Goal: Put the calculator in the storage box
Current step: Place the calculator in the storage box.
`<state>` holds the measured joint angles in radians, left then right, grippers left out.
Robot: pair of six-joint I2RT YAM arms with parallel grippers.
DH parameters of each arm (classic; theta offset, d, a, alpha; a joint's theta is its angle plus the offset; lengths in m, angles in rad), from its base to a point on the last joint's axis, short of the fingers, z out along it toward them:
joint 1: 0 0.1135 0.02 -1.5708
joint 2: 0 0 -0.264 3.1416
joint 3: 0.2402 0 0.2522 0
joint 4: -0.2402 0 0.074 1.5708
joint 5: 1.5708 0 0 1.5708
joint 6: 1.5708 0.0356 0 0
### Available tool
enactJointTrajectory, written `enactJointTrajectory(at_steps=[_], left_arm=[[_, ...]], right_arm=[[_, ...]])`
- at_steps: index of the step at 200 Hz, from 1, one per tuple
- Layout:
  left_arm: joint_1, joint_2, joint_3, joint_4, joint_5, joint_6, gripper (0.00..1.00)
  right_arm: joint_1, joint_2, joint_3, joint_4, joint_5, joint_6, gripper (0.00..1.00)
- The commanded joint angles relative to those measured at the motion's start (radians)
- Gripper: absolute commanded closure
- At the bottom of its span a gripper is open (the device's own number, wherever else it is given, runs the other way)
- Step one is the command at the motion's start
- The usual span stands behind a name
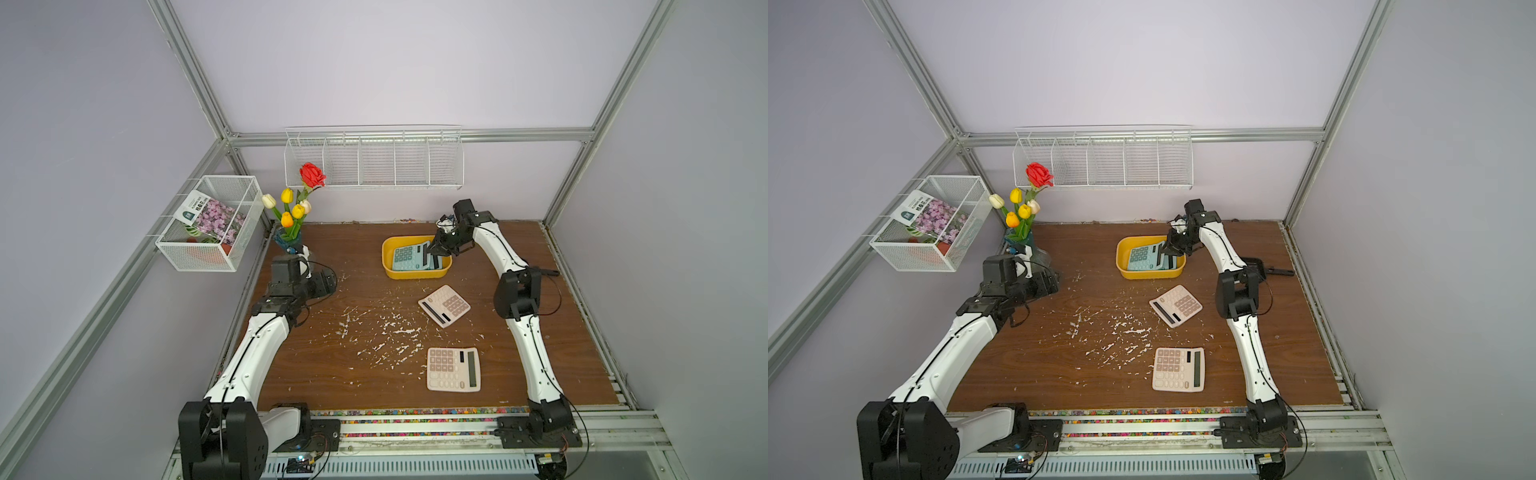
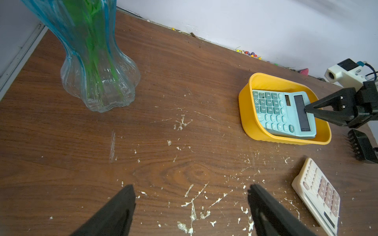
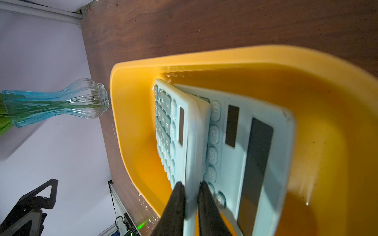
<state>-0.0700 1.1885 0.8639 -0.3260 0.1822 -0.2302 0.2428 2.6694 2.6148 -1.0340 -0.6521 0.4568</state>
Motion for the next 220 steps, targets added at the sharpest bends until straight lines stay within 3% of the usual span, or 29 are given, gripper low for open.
enactJointTrajectory(at_steps=[1,141,220], left_arm=[[0.008,0.006,0.002,0.011,0.012,0.007,0.10],[0.010,0.006,0.002,0.011,0.016,0.008,0.10],[0.011,0.004,0.002,0.013,0.014,0.007,0.10]], right_arm=[[0.006,0.035,0.018,0.023,0.032,0.016,0.83],[0.002,0.017,0.002,0.000,0.100,-0.007,0.89],[0.004,-0.023,-0.055,0.025,0.106,-0.012,0.80]])
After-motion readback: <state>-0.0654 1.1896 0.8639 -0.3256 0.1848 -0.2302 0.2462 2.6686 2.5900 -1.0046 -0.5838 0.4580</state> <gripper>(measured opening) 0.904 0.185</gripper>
